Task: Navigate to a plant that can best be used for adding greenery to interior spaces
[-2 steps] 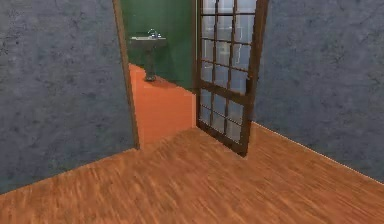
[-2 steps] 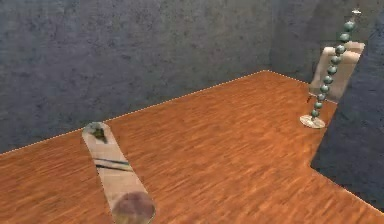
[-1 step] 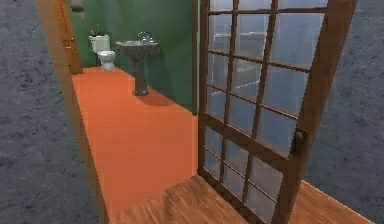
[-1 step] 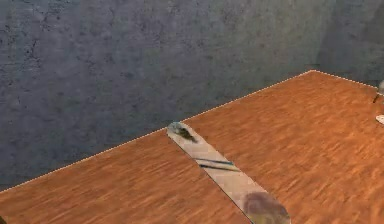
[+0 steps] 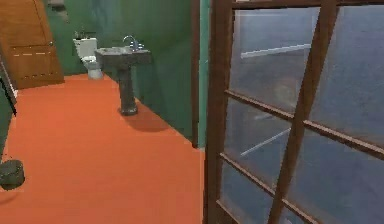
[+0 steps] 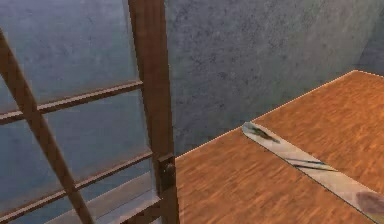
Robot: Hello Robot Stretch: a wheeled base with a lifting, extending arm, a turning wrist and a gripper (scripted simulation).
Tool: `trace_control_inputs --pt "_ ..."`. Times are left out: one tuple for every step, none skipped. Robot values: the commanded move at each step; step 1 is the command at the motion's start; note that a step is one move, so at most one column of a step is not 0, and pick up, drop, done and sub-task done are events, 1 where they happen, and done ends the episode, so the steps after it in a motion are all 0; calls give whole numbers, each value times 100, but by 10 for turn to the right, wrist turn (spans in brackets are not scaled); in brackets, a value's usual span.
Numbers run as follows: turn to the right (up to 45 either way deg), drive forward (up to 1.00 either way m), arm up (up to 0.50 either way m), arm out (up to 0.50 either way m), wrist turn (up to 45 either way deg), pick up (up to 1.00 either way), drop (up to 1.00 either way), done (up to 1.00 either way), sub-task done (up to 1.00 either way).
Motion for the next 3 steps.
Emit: trace_control_inputs --pt "-150 0 0 0 0 0 0 0 0" --pt "0 85 0 0 0 0 0 0 0" --pt "450 0 0 0 0 0 0 0 0"
